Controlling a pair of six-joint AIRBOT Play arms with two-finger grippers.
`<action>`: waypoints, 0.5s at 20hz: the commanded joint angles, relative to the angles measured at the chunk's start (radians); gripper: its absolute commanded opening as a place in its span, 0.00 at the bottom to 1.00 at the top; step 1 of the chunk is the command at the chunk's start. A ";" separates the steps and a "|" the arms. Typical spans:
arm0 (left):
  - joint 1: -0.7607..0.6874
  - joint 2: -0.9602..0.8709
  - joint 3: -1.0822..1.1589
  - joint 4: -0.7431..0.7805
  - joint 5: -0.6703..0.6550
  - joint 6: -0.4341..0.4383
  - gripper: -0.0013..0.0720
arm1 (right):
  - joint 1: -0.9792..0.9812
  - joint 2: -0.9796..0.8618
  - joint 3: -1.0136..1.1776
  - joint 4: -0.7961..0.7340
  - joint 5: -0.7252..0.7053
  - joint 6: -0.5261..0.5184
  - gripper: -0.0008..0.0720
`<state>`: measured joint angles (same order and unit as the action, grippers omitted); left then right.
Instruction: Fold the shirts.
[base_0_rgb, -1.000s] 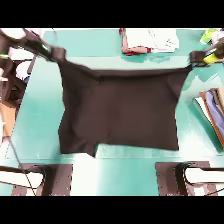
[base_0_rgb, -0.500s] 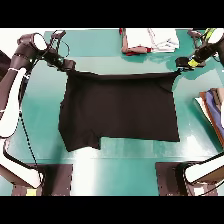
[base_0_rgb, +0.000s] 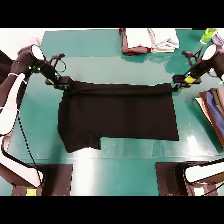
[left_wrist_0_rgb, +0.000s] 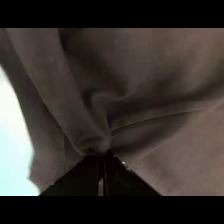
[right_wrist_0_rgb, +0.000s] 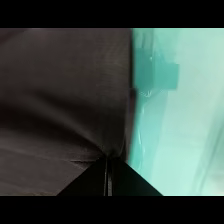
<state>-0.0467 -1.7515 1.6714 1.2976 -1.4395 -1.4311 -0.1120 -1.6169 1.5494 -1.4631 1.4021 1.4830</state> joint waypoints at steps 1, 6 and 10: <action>0.004 -0.001 -0.102 -0.038 0.017 0.000 0.06 | 0.036 0.011 -0.124 -0.002 -0.051 0.014 0.03; 0.004 0.000 -0.143 -0.036 -0.017 -0.010 0.06 | 0.056 0.011 -0.173 0.003 -0.074 0.057 0.03; 0.004 0.005 -0.089 -0.022 -0.089 -0.046 0.67 | 0.055 0.088 -0.172 0.000 -0.087 0.060 0.46</action>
<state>-0.0433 -1.7508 1.5562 1.2694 -1.4700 -1.4506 -0.0586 -1.5753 1.3865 -1.4628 1.3304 1.5356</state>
